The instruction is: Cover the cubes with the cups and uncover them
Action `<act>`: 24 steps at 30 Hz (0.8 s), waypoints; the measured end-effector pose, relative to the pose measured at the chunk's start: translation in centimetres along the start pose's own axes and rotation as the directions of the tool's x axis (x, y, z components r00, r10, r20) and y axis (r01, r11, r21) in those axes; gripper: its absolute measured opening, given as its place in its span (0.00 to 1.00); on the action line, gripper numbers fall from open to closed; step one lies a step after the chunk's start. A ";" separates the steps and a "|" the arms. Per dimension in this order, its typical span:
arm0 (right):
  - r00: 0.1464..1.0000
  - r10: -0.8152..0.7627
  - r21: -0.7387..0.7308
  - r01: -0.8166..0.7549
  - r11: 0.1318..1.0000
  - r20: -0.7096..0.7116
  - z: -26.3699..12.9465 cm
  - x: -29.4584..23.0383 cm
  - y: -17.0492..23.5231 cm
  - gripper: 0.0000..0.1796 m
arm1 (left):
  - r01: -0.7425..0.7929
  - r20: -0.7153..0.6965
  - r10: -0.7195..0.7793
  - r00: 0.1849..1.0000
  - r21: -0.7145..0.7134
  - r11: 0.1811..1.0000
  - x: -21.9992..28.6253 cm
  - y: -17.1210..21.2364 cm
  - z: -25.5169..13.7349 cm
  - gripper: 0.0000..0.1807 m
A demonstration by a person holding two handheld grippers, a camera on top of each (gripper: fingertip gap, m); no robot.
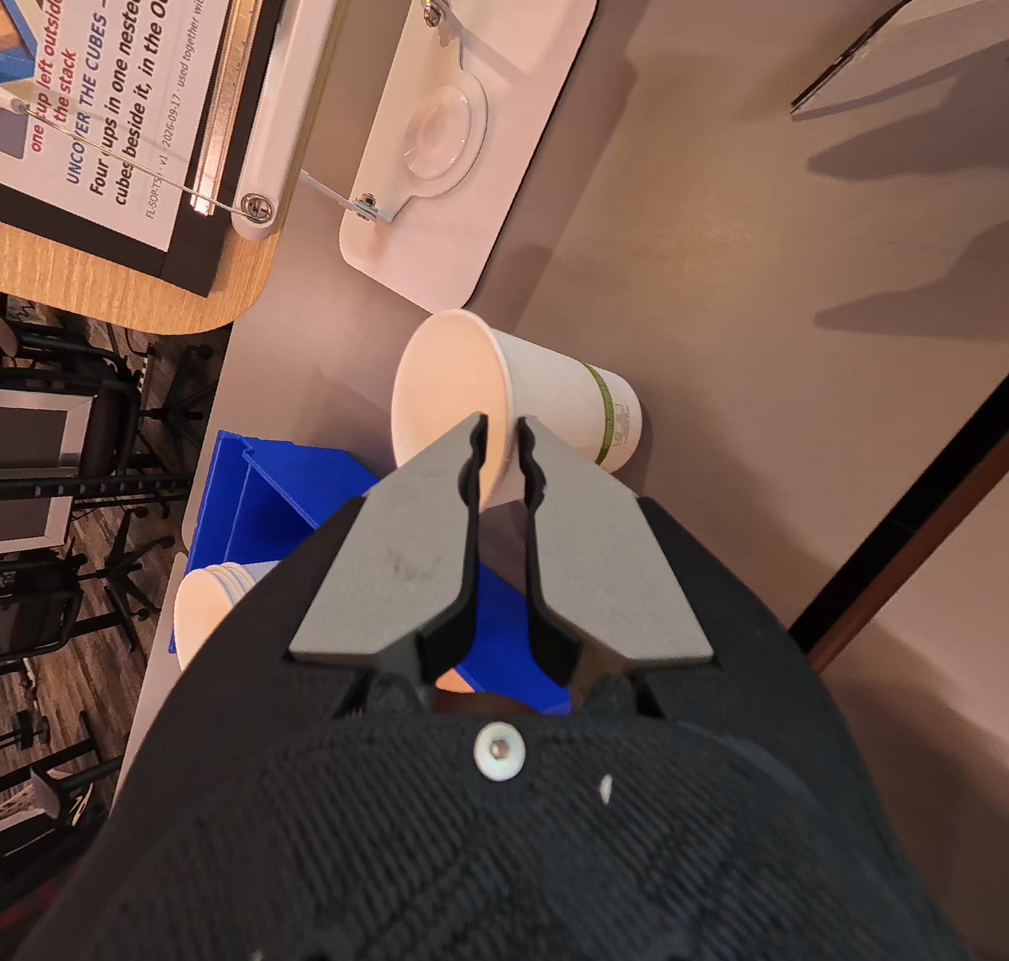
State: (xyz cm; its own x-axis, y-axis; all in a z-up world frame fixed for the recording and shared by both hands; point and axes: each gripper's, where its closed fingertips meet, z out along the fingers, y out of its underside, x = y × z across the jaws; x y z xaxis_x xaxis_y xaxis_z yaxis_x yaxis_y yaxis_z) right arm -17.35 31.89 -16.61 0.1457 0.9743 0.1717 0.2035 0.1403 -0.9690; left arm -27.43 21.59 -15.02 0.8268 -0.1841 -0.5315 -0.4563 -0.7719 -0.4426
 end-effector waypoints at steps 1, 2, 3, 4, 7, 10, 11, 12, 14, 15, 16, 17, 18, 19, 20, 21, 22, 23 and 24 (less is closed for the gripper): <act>1.000 0.000 0.000 0.000 1.000 0.000 0.0 0.0 0.0 0.39 | 0.003 -0.003 -0.003 1.000 0.001 1.000 0.1 0.0 0.0 0.07; 1.000 0.000 0.000 0.000 1.000 0.000 0.0 0.0 0.0 0.39 | 0.005 -0.008 -0.005 1.000 0.003 1.000 0.1 0.0 0.0 0.08; 1.000 -0.001 0.001 0.001 1.000 0.000 0.0 0.0 0.0 0.39 | 0.005 -0.011 -0.005 1.000 0.003 1.000 0.2 -0.1 0.0 0.09; 1.000 -0.001 0.002 0.001 1.000 -0.001 0.0 0.0 -0.1 0.39 | 0.002 -0.012 -0.002 1.000 0.002 1.000 0.3 -0.1 0.0 0.10; 1.000 0.000 0.002 0.000 1.000 -0.001 0.0 0.0 -0.1 0.39 | -0.005 -0.009 0.005 1.000 -0.004 1.000 0.3 0.0 0.1 0.13; 1.000 -0.001 0.002 0.001 1.000 -0.001 0.0 0.0 -0.1 0.39 | -0.010 -0.019 0.010 1.000 -0.011 1.000 0.6 0.1 0.1 0.16; 1.000 -0.001 0.002 0.001 1.000 -0.001 0.0 0.0 -0.1 0.39 | -0.011 -0.021 0.011 1.000 -0.012 1.000 0.6 0.1 0.1 0.16; 1.000 -0.001 0.001 0.001 1.000 -0.001 0.0 0.0 -0.1 0.39 | -0.011 -0.022 0.011 1.000 -0.013 1.000 0.7 0.1 0.1 0.17; 1.000 -0.001 0.000 0.001 1.000 0.000 0.0 0.0 0.0 0.39 | -0.012 -0.028 0.012 1.000 -0.017 1.000 0.8 0.2 0.2 0.19; 1.000 -0.002 0.000 0.002 1.000 0.000 0.0 0.0 0.0 0.39 | -0.015 -0.030 0.015 0.999 -0.021 1.000 0.9 0.2 0.3 0.19; 1.000 -0.002 0.001 0.002 1.000 -0.001 0.0 0.0 0.0 0.39 | -0.018 -0.028 0.017 0.999 -0.027 0.999 0.9 0.3 0.3 0.19; 1.000 -0.002 0.001 0.002 1.000 -0.001 0.0 0.0 0.0 0.39 | -0.020 -0.030 0.019 0.999 -0.032 0.999 0.9 0.4 0.4 0.20; 1.000 -0.001 0.001 0.001 1.000 -0.001 0.0 0.0 0.0 0.39 | -0.021 -0.034 0.020 0.999 -0.036 0.999 1.0 0.5 0.5 0.20; 1.000 -0.001 0.001 0.001 1.000 -0.001 0.0 0.0 0.0 0.39 | -0.022 -0.036 0.021 0.999 -0.039 0.999 1.0 0.5 0.6 0.20; 1.000 -0.001 0.000 0.001 1.000 -0.001 0.0 0.0 0.0 0.39 | -0.023 -0.035 0.021 0.999 -0.042 0.999 1.0 0.6 0.7 0.20; 1.000 -0.001 0.000 0.001 1.000 0.000 0.0 0.0 0.0 0.39 | -0.022 -0.037 0.020 0.999 -0.045 0.999 1.0 0.6 0.7 0.20; 1.000 -0.001 0.000 0.001 1.000 0.000 0.0 0.0 0.0 0.39 | -0.022 -0.039 0.021 0.999 -0.046 0.999 1.1 0.7 0.8 0.20; 1.000 -0.001 0.001 0.001 1.000 -0.001 0.0 0.0 0.0 0.39 | -0.024 -0.041 0.022 0.999 -0.048 0.999 1.1 0.7 0.8 0.19; 1.000 -0.002 0.001 0.002 1.000 -0.001 0.0 0.0 0.0 0.39 | -0.027 -0.043 0.024 0.999 -0.049 0.998 1.1 0.8 0.9 0.18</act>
State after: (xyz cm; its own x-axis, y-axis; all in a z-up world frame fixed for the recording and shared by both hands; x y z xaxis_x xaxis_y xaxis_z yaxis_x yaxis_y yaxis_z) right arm -17.33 31.87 -16.56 0.1462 0.9739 0.1734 0.2030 0.1420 -0.9688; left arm -27.11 21.31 -16.58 0.8289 -0.2290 -0.5104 -0.4614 -0.7958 -0.3922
